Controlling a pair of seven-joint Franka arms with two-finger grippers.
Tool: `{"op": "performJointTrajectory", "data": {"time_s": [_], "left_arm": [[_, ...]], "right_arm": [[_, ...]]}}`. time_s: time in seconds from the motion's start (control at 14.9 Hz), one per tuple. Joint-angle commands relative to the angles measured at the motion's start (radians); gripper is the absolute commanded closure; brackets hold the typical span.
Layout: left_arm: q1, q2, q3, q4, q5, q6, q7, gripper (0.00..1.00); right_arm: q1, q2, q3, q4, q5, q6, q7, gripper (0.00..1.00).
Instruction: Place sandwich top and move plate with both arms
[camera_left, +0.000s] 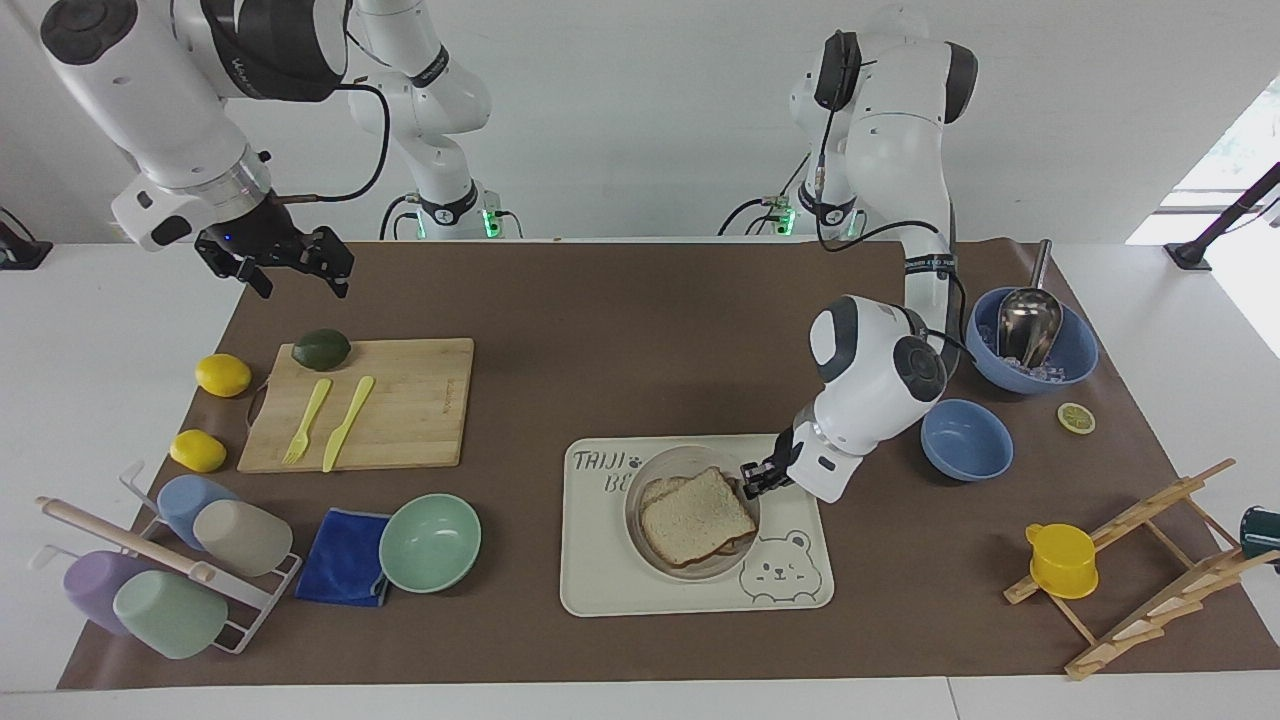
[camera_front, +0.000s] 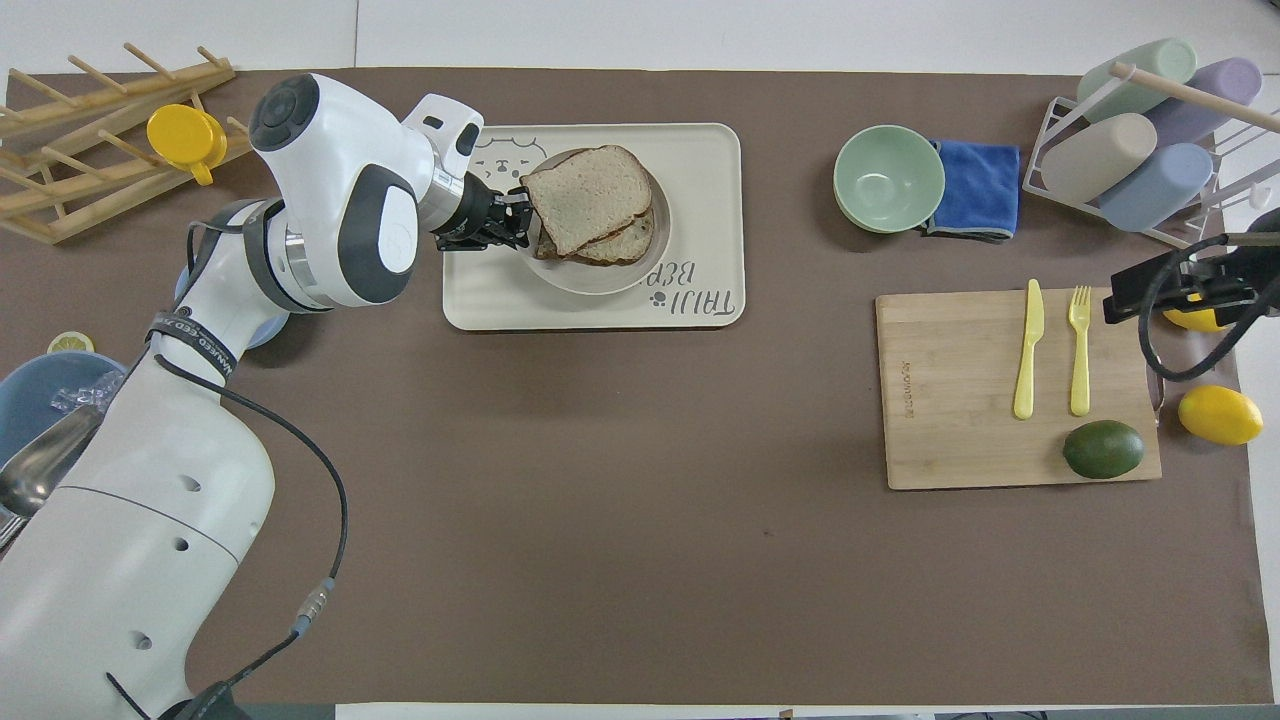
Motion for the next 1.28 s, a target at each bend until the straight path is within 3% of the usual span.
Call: {"op": "performJointTrajectory", "data": {"time_s": [0.0, 0.13, 0.47, 0.67, 0.94, 1.21], "left_arm": [[-0.007, -0.055, 0.007, -0.08, -0.002, 0.044, 0.007, 0.66], [-0.007, -0.055, 0.007, -0.08, 0.002, 0.044, 0.007, 0.0], [0.005, -0.083, 0.03, -0.056, 0.052, 0.001, 0.003, 0.0], [0.042, -0.171, 0.091, -0.063, 0.089, -0.12, 0.009, 0.0], [0.114, -0.309, 0.114, -0.076, 0.274, -0.32, 0.128, 0.0], [0.18, -0.434, 0.116, -0.086, 0.291, -0.491, 0.251, 0.0]], "right_arm": [[-0.014, -0.022, 0.008, -0.026, 0.007, 0.013, -0.018, 0.0], [-0.014, -0.022, 0.008, -0.026, 0.007, 0.012, -0.018, 0.0], [-0.014, -0.022, 0.008, -0.026, 0.008, 0.012, -0.018, 0.0], [-0.014, -0.022, 0.008, -0.026, 0.008, 0.012, -0.018, 0.0], [-0.014, -0.022, 0.008, -0.026, 0.007, 0.013, -0.018, 0.0], [-0.014, -0.022, 0.008, -0.026, 0.007, 0.012, -0.018, 0.0]]}}
